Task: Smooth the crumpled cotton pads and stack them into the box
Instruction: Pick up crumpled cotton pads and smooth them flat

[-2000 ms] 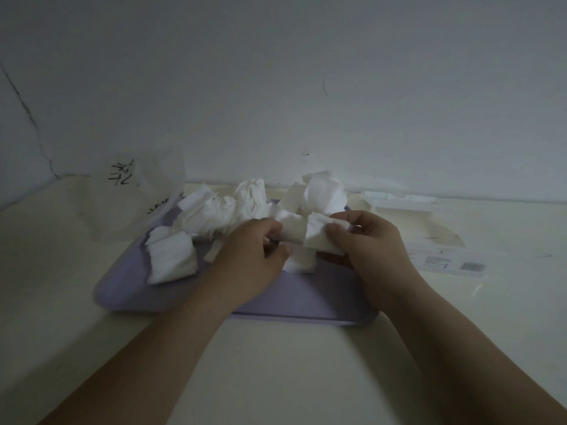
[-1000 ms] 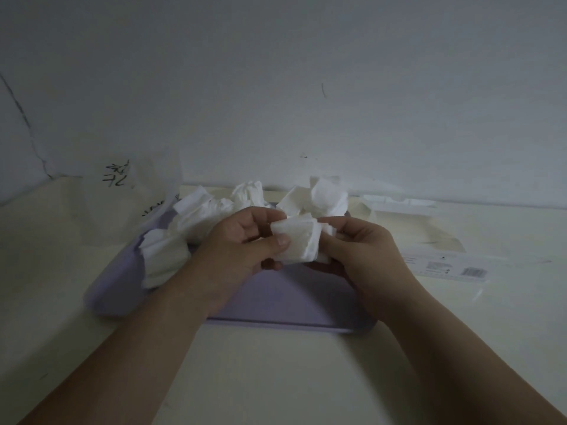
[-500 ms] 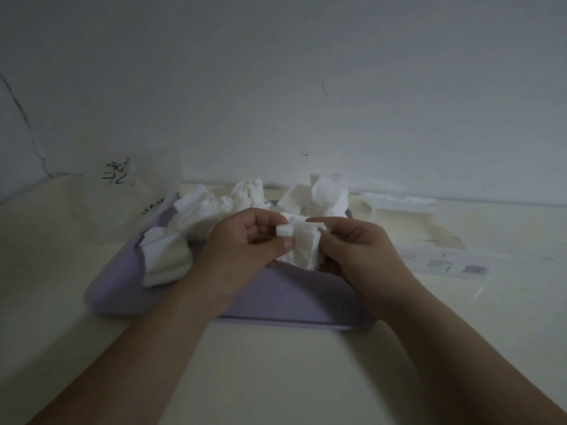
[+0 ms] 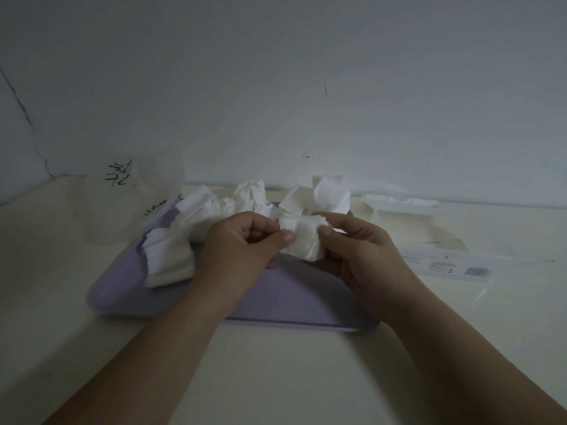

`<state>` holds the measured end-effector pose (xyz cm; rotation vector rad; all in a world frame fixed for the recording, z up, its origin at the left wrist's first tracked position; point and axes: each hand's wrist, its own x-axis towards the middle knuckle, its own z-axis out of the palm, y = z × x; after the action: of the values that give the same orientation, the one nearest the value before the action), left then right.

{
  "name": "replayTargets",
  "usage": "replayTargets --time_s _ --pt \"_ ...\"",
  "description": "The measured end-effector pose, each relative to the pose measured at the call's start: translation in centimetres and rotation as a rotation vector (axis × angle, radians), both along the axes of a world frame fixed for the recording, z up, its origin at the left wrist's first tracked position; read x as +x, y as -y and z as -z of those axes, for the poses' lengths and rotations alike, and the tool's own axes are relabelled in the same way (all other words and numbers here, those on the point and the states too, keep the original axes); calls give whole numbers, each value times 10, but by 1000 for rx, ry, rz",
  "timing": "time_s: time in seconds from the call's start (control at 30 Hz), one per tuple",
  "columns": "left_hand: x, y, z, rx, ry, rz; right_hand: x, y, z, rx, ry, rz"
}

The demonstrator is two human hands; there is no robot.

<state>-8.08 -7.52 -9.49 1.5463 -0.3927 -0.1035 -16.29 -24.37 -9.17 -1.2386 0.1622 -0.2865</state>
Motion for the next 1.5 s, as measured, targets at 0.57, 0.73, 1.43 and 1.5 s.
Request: replayTargets --time_s 0.57,0.73,1.43,1.5 --pt "3 -4 -8 -34 64 -17 2 1 2 39 -6 143" --pt "0 -4 -9 -48 11 86 0 -1 2 -65 8 105" --pt "-1 -2 -4 140 322 4 0 -2 4 -231 27 119" --pt "-2 -2 -4 149 338 -18 1 -3 4 -199 13 120"
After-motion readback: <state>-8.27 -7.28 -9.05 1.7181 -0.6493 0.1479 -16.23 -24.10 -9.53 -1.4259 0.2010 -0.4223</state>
